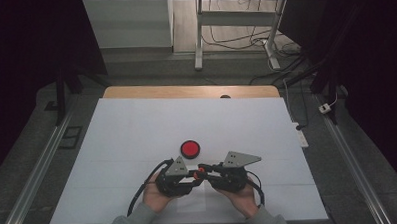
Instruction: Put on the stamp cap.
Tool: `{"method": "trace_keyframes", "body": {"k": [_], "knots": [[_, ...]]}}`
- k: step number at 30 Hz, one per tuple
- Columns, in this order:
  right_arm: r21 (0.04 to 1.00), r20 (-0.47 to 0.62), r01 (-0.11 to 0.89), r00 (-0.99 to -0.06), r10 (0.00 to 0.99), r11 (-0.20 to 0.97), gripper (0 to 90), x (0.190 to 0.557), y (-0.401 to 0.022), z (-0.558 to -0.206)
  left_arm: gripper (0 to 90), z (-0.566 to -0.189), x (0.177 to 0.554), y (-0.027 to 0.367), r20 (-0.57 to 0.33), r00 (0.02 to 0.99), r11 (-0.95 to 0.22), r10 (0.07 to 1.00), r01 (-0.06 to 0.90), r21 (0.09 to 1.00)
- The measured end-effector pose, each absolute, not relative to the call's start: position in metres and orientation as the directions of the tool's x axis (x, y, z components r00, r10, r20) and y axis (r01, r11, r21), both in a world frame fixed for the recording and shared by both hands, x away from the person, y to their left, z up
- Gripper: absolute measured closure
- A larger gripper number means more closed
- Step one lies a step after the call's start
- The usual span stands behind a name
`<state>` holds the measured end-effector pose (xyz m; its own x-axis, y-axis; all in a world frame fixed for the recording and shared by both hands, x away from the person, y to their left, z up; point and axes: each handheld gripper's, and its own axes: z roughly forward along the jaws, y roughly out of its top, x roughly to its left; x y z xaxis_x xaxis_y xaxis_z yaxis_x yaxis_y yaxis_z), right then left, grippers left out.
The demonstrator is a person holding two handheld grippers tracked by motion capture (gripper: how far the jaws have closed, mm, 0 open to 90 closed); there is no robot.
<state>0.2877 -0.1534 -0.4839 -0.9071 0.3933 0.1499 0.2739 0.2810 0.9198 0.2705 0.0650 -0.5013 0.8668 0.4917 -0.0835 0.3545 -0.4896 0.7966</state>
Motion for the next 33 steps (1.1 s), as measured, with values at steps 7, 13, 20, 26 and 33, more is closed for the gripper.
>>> {"method": "trace_keyframes", "body": {"k": [7, 13, 20, 26, 33], "knots": [[0.92, 0.155, 0.276, -0.907, 0.391, 0.277, 71.8, 0.2874, -0.1533, -0.4837, 65.1, -0.5008, 0.2686, 0.0643, -0.06, 0.87, -0.493, 0.49, 0.333, 0.804], [0.921, 0.159, 0.278, -0.907, 0.391, 0.272, 72.0, 0.2876, -0.1538, -0.4833, 65.3, -0.5005, 0.2675, 0.0638, -0.049, 0.87, -0.49, 0.491, 0.322, 0.81], [0.922, 0.159, 0.277, -0.907, 0.389, 0.27, 72.2, 0.2867, -0.1537, -0.4837, 65.5, -0.4998, 0.2661, 0.0636, -0.032, 0.87, -0.498, 0.491, 0.311, 0.809], [0.923, 0.163, 0.281, -0.905, 0.393, 0.264, 72.5, 0.2862, -0.1537, -0.4841, 65.5, -0.4996, 0.2655, 0.0633, -0.032, 0.869, -0.498, 0.494, 0.312, 0.809], [0.922, 0.168, 0.286, -0.904, 0.393, 0.262, 72.8, 0.2856, -0.1539, -0.4875, 65.5, -0.5003, 0.2638, 0.0632, -0.02, 0.866, -0.505, 0.5, 0.31, 0.806]]}}
